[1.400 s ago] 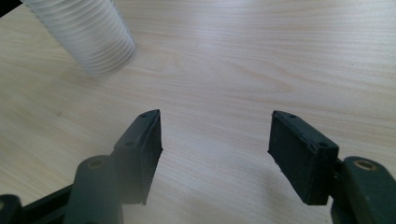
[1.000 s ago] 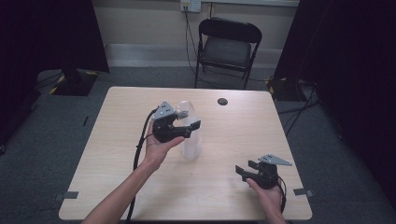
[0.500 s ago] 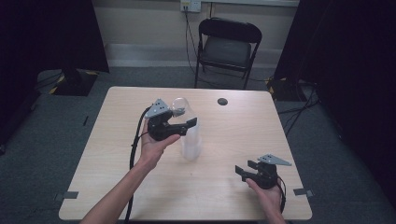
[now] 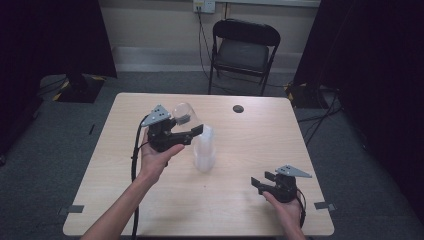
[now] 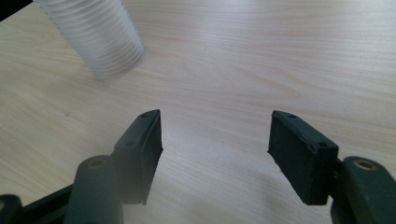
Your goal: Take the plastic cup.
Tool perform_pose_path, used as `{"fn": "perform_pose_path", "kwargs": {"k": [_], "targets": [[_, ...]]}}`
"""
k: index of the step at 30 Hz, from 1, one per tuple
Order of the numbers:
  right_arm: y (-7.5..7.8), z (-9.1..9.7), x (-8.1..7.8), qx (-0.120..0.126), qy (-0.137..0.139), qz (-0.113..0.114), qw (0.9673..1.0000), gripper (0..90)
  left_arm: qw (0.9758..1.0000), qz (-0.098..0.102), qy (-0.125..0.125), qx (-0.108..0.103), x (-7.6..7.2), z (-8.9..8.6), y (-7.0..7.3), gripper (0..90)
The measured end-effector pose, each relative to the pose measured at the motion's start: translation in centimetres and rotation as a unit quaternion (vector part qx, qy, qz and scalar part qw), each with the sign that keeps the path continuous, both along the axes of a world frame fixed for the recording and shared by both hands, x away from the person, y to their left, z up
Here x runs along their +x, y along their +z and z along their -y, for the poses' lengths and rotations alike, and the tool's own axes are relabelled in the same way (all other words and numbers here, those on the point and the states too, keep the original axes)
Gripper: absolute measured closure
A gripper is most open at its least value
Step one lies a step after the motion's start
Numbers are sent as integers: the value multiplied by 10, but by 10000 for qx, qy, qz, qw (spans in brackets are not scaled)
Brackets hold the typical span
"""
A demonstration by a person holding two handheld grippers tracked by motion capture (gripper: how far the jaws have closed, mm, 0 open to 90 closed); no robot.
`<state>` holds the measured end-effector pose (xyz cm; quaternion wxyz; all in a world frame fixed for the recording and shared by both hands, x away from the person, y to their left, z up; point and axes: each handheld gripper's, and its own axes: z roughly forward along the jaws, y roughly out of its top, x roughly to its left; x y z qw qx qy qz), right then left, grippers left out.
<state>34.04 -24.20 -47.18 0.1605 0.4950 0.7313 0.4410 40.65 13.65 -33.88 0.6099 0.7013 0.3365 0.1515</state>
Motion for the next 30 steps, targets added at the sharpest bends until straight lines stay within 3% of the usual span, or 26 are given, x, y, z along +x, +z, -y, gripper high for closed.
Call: {"fn": "perform_pose_path", "kwargs": {"k": [8,10,18,20,26,30], "targets": [[3,-8,-2,-68,78,136,9999,349,9997,-184,80,122,-8,-17,1,346],[4,-11,-2,-58,96,121,9999,346,9991,-301,-21,303,-10,-20,2,341],[5,-16,-4,-123,108,209,9996,344,9981,-489,-148,344,-23,-24,-3,340],[5,-18,-5,-131,130,231,9996,347,9980,-528,-143,304,-26,-25,-5,337],[7,-24,-8,-113,217,305,9992,362,9967,-779,-214,-92,-34,-31,-14,332],[7,-25,-9,-48,224,343,9991,374,9947,-959,-356,-97,-37,-30,-23,342]]}}
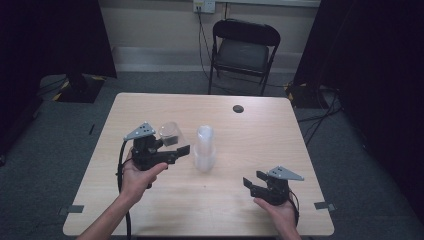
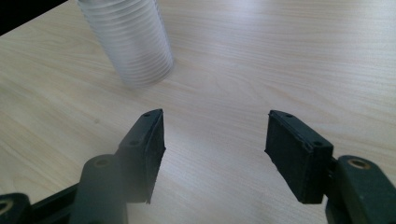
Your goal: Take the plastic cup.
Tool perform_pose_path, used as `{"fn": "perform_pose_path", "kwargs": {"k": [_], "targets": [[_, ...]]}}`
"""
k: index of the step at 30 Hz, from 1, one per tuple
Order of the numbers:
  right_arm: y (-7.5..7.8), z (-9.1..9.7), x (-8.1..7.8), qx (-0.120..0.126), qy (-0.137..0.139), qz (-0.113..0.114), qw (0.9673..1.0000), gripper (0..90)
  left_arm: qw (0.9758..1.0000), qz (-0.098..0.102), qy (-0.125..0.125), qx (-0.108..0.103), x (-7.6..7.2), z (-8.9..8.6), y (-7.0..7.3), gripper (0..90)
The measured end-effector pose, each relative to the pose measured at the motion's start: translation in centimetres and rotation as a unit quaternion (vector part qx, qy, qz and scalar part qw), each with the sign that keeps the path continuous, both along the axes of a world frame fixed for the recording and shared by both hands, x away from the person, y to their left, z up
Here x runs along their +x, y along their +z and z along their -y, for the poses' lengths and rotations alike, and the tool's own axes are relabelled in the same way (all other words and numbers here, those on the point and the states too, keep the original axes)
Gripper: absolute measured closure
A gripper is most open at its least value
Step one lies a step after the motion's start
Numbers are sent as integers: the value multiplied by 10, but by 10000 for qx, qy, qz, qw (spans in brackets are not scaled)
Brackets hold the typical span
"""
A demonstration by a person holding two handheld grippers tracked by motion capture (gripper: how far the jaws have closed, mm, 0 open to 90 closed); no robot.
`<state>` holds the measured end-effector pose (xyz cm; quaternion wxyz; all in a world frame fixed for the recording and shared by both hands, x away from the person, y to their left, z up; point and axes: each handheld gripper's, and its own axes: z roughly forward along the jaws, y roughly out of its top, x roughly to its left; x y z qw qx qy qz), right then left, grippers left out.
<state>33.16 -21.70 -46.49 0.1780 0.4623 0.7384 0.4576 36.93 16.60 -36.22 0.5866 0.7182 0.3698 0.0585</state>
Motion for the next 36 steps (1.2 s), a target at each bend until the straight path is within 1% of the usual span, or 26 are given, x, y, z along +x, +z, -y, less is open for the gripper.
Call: {"fn": "perform_pose_path", "kwargs": {"k": [1,3,4,6,9,10,11,12,13,17,20,22,23,25,26,27,28,29,32,34,36], "targets": [[0,0,0,4,-4,-1,10000,376,10000,-18,3,-11,-1,1,-2,343],[1,1,-1,37,2,6,10000,383,9999,-41,-54,82,-3,3,-7,343],[2,1,-1,51,30,26,10000,401,9999,-83,-91,87,-3,4,-10,342],[2,1,-2,38,58,34,10000,404,9998,-97,-111,150,-4,7,-16,342],[2,-2,-4,-38,178,25,9998,408,9993,-287,-207,144,-2,8,-23,342],[3,-2,-5,-71,243,56,9997,407,9991,-313,-213,165,-2,9,-26,342],[3,-4,-6,-85,292,82,9995,408,9990,-355,-221,131,-2,10,-28,342],[4,-5,-7,-102,299,114,9994,418,9989,-380,-251,143,-2,10,-29,342],[4,-6,-8,-135,337,180,9992,430,9988,-394,-265,146,-3,12,-30,342],[6,-10,-10,-185,433,280,9985,465,9980,-430,-431,166,-4,17,-33,342],[7,-16,-13,-233,487,366,9979,492,9976,-489,-429,230,-7,21,-37,343],[7,-17,-12,-206,536,361,9977,496,9972,-540,-424,284,-7,23,-39,343],[8,-19,-12,-198,550,339,9977,502,9973,-562,-402,264,-8,23,-40,343],[10,-23,-13,-224,657,395,9968,501,9969,-619,-405,272,-9,24,-40,343],[12,-27,-13,-250,777,360,9960,493,9968,-654,-408,207,-9,24,-41,343],[12,-27,-13,-250,777,360,9960,493,9966,-696,-414,173,-9,24,-41,343],[13,-28,-13,-250,819,366,9957,504,9961,-764,-430,70,-9,24,-41,343],[14,-31,-13,-267,946,417,9943,505,9956,-827,-441,18,-9,23,-41,343],[19,-41,-13,-247,1127,565,9917,508,9942,-948,-491,-110,-9,24,-42,344],[22,-48,-12,-239,1220,701,9898,520,9927,-1077,-512,-198,-9,24,-44,346],[23,-55,-13,-164,1322,824,9877,536,9910,-1193,-531,-287,-8,24,-47,346]]}}
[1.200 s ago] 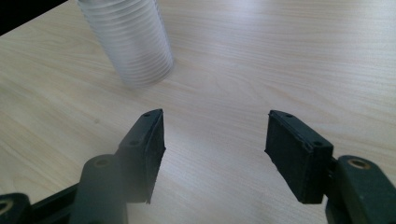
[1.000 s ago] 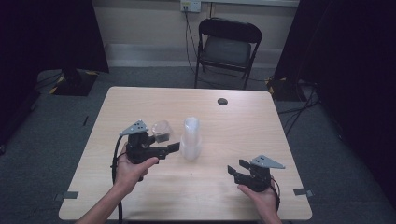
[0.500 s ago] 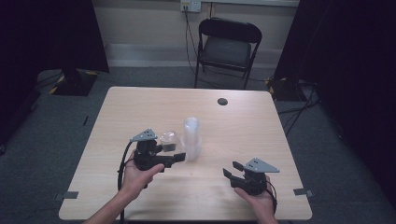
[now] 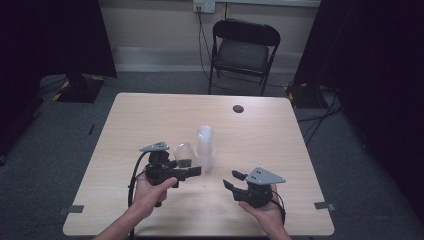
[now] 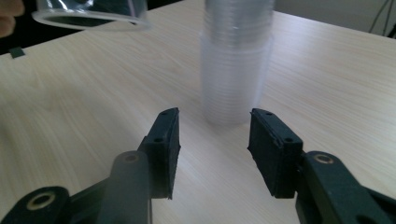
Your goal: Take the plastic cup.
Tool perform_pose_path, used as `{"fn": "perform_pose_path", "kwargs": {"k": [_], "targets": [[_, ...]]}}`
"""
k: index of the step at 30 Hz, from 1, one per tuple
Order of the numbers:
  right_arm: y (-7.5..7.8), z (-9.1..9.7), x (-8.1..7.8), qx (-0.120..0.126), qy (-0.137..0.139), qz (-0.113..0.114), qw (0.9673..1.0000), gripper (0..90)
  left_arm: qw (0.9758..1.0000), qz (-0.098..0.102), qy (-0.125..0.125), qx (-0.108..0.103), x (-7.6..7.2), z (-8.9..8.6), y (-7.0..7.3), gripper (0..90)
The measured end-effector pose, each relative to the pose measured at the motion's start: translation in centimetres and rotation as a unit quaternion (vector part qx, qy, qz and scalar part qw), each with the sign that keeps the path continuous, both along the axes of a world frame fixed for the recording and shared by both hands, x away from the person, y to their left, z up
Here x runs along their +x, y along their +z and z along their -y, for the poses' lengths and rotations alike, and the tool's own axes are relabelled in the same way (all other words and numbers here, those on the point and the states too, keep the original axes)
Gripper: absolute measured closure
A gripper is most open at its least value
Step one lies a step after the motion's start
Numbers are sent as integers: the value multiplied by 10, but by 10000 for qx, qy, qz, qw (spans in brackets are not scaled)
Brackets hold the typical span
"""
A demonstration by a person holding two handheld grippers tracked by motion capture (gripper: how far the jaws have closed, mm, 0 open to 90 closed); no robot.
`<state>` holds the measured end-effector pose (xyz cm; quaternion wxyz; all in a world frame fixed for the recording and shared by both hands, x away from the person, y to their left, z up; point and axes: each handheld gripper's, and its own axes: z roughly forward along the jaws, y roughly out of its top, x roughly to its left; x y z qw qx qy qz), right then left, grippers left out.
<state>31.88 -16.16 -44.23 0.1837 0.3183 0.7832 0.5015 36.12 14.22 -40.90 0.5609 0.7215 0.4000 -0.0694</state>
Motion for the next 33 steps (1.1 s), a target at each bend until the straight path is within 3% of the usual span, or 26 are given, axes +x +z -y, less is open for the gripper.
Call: {"fn": "perform_pose_path", "kwargs": {"k": [7,18,30,33], "targets": [[-7,-16,-7,90,212,177,9996,604,9984,-445,-126,-331,2,2,-10,346],[-5,-25,-15,85,317,446,9985,684,9949,-909,-179,-393,2,9,-17,348],[-1,-33,-18,203,560,750,9954,672,9894,-1281,-269,-636,1,15,-20,348],[0,-34,-19,237,567,847,9945,675,9863,-1438,-259,-772,1,16,-22,351]]}}
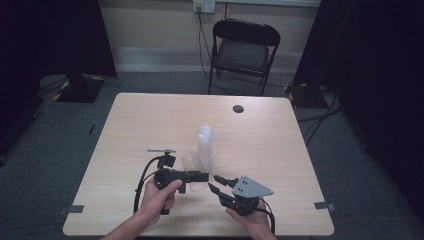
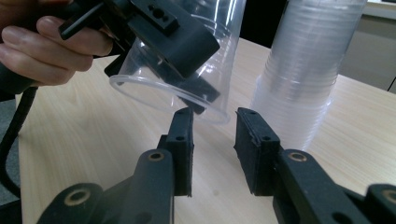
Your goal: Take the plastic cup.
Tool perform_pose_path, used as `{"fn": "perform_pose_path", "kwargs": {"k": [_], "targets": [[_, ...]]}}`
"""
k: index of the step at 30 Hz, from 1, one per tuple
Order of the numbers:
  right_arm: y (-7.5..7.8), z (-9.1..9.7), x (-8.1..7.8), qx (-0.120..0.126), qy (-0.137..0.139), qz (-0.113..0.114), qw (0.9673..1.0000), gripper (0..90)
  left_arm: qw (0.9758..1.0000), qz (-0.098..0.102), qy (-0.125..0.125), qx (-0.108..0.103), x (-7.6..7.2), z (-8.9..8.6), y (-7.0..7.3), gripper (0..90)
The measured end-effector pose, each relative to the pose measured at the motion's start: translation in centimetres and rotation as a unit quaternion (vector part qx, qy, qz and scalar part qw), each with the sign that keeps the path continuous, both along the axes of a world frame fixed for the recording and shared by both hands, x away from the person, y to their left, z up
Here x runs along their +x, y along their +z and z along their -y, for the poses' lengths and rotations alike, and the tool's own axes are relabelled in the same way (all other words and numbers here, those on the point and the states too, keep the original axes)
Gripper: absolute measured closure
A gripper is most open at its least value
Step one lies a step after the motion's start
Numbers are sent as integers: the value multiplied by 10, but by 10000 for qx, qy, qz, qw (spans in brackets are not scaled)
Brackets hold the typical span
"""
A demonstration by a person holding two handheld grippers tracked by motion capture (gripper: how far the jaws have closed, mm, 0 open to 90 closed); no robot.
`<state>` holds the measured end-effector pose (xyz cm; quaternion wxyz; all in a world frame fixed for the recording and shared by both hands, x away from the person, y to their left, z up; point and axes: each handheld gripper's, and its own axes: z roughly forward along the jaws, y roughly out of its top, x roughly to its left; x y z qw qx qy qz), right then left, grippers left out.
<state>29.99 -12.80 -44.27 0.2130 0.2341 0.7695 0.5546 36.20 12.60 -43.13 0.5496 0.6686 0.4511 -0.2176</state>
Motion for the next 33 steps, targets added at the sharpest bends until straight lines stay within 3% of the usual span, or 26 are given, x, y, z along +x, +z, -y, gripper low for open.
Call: {"fn": "perform_pose_path", "kwargs": {"k": [8,17,20,24,25,27,31,33], "targets": [[-1,-4,0,60,-4,224,9997,670,9999,97,-43,71,-3,4,4,351],[2,-8,1,270,-134,429,9986,676,9996,259,56,2,-4,7,10,345],[6,-11,4,219,-152,477,9985,678,9995,303,62,-56,-5,6,12,345],[8,-19,10,288,-133,565,9979,682,9995,294,75,-125,-8,5,14,343],[8,-21,12,306,-156,600,9976,681,9996,170,22,-228,-7,5,14,343],[7,-25,14,369,-169,633,9972,681,9995,145,14,-277,-7,5,13,343],[3,-32,16,414,-180,720,9964,687,9996,238,83,-127,-9,5,13,338],[2,-33,17,442,-199,752,9960,693,9996,224,82,-175,-9,5,12,337]]}}
